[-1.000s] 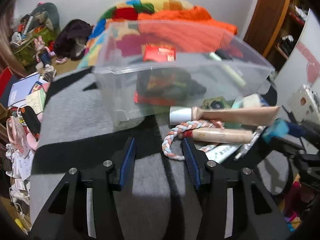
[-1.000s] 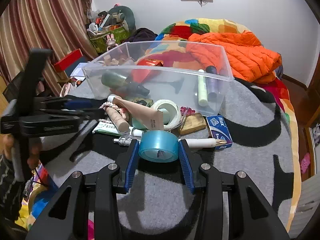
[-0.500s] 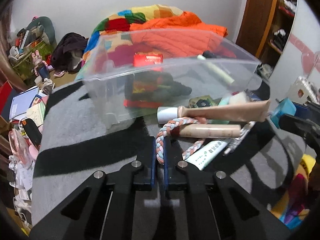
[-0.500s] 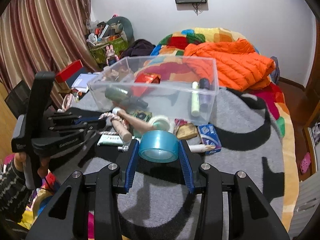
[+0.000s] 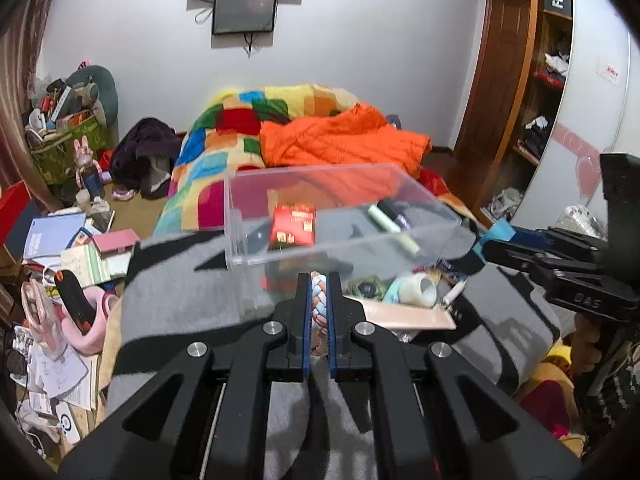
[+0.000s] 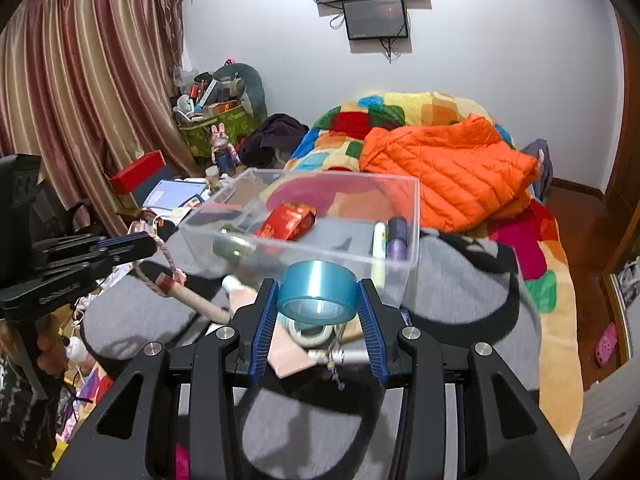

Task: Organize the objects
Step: 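Drop the rope into the box while the right tool drops the blue tape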

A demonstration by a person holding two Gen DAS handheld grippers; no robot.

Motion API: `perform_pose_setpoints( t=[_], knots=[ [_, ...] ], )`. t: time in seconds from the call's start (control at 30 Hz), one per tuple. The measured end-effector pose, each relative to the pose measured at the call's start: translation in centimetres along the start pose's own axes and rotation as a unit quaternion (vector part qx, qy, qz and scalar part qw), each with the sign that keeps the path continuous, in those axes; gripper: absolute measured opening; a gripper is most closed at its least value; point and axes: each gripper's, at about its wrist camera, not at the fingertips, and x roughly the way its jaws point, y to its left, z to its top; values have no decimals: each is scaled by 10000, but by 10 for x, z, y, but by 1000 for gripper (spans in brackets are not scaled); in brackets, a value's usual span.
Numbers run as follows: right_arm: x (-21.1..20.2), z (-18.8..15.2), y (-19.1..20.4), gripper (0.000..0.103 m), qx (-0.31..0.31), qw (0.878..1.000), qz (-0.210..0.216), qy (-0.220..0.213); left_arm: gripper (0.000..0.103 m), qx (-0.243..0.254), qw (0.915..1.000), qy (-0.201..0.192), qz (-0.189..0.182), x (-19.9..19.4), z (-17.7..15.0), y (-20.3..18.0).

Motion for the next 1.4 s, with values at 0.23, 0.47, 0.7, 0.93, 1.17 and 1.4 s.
perform_pose_setpoints(
  t=[0.23,0.47,0.7,0.93,1.17,1.4],
  knots=[
    [11,26,-2,37,5,9999,0,-102,5,-39,9994,-346,0,-10,27,3],
    [36,50,-2,37,-60,9999,-132,-49,5,-135,9989,-449,49,4,50,10],
    [78,62,-4,37,-148,9989,-322,310,5,-230,9986,-420,219,31,66,20],
    [121,56,-16,37,-23,9949,-465,896,5,-414,9987,-12,301,73,60,37],
    [132,50,-15,37,-62,9922,-482,1147,6,-423,9979,390,293,91,43,42],
    [122,52,-12,48,-103,9930,-402,1106,27,-230,9986,429,205,77,31,33]
  ],
)
